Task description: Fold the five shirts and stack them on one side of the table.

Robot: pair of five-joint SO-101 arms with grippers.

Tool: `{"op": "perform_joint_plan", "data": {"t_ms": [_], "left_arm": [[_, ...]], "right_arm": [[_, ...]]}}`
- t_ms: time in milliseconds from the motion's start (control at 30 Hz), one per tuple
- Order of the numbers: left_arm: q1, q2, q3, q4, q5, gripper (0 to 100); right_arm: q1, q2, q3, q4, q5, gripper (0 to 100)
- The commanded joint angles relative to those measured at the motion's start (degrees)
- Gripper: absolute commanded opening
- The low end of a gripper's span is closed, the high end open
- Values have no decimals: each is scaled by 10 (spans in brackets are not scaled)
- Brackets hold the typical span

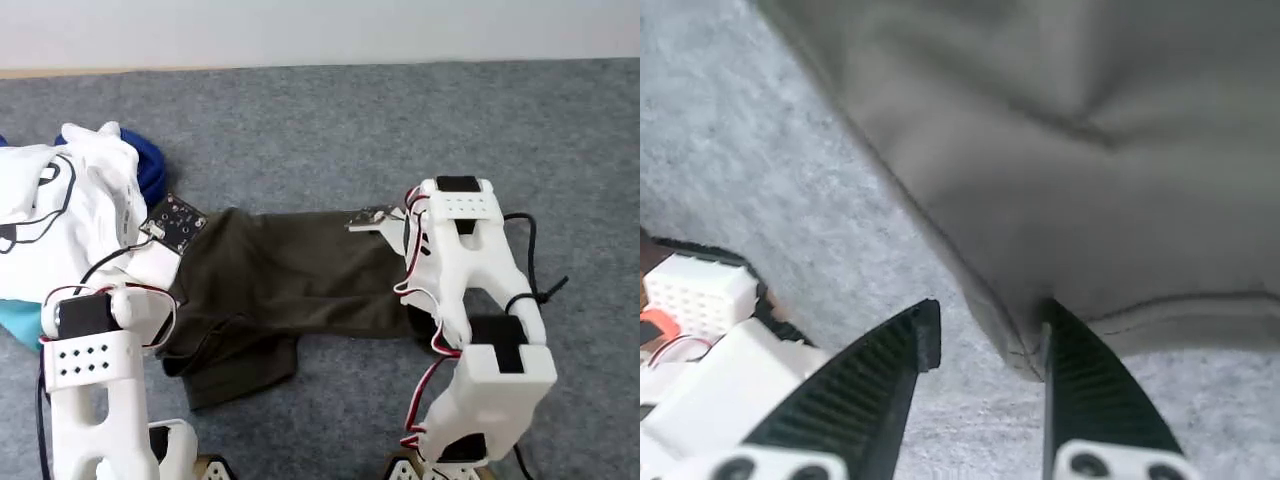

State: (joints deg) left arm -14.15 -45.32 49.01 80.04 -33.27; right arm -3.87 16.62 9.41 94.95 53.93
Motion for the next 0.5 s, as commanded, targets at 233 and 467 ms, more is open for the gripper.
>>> {"op": "perform_joint_plan", "data": {"t_ms": [233,467], "left_arm": [[4,-7,-1,-11,-4,8],[4,-7,-1,-12,-4,8]], "right_arm": [[7,33,-25,-15,5,133],[7,64,-25,-41,5,131]]}}
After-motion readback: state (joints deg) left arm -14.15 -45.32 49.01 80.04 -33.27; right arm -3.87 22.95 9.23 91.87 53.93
